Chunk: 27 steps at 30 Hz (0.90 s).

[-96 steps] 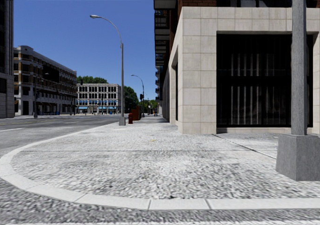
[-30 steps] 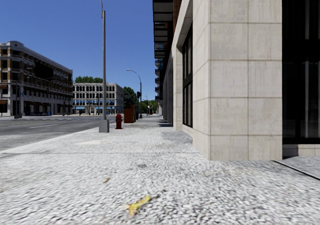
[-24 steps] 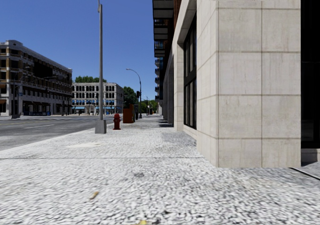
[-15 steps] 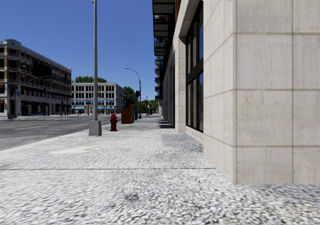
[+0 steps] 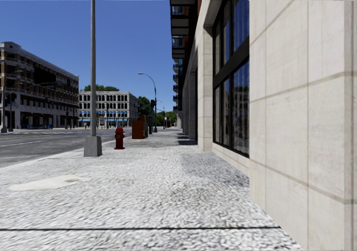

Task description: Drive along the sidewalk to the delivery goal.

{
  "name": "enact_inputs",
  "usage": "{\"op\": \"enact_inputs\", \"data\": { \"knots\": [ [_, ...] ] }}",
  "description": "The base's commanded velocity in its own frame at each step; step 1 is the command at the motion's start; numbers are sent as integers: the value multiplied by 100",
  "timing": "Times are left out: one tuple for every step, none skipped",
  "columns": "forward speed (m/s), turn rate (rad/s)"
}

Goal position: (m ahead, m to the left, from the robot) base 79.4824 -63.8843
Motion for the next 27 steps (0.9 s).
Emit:
{"op": "enact_inputs", "data": {
  "knots": [
    [200,0],
    [200,0],
    [200,0],
    [200,0],
    [200,0],
    [200,0],
    [200,0],
    [200,0],
    [200,0],
    [200,0],
    [200,0],
    [200,0],
    [200,0],
    [200,0],
    [200,0],
    [200,0],
    [200,0],
    [200,0],
    [200,0],
    [200,0],
    [200,0],
    [200,0],
    [200,0],
    [200,0],
    [200,0],
    [200,0],
    [200,0]
  ]
}}
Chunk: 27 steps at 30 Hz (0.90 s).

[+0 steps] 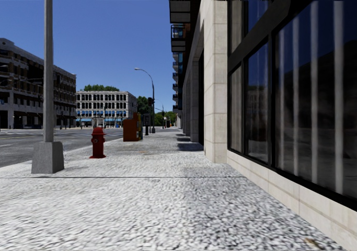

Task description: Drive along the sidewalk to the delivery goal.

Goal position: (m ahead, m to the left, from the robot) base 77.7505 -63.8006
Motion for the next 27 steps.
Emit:
{"op": "enact_inputs", "data": {
  "knots": [
    [200,0],
    [200,0],
    [200,0],
    [200,0],
    [200,0],
    [200,0],
    [200,0],
    [200,0],
    [200,0],
    [200,0],
    [200,0],
    [200,0],
    [200,0],
    [200,0],
    [200,0],
    [200,0],
    [200,0],
    [200,0],
    [200,0],
    [200,0],
    [200,0],
    [200,0],
    [200,0],
    [200,0],
    [200,0],
    [200,0],
    [200,0]
  ]
}}
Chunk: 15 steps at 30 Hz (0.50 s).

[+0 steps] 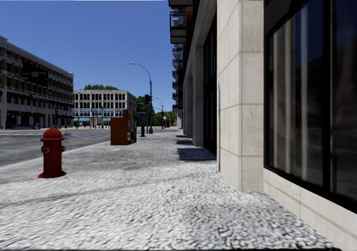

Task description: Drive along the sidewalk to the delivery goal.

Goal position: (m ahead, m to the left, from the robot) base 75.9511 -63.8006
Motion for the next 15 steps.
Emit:
{"op": "enact_inputs", "data": {
  "knots": [
    [200,0],
    [200,0],
    [200,0],
    [200,0],
    [200,0],
    [200,0],
    [200,0],
    [200,0],
    [200,0],
    [200,0],
    [200,0],
    [200,0],
    [200,0],
    [200,0],
    [200,0]
  ]
}}
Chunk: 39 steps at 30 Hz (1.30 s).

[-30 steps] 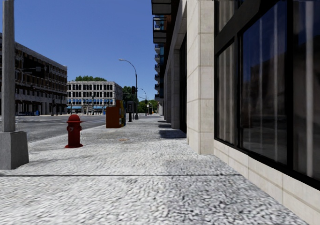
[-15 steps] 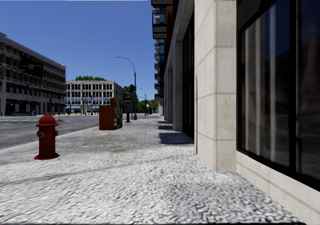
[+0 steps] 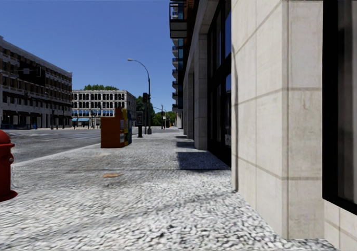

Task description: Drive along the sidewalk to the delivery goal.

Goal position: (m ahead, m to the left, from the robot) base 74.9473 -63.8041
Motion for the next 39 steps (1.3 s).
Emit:
{"op": "enact_inputs", "data": {
  "knots": [
    [200,0],
    [200,0],
    [200,0],
    [200,0],
    [200,0],
    [200,0],
    [200,0],
    [200,0],
    [200,0],
    [200,0],
    [200,0],
    [200,0],
    [200,0],
    [200,0],
    [200,0],
    [200,0],
    [200,0],
    [200,0],
    [200,0],
    [200,0],
    [200,0],
    [200,0],
    [200,0],
    [200,0],
    [200,0],
    [200,0],
    [200,0],
    [200,0],
    [200,0],
    [200,0],
    [200,0],
    [200,0],
    [200,0],
    [200,0],
    [200,0],
    [200,0],
    [200,0],
    [200,0],
    [200,0]
  ]
}}
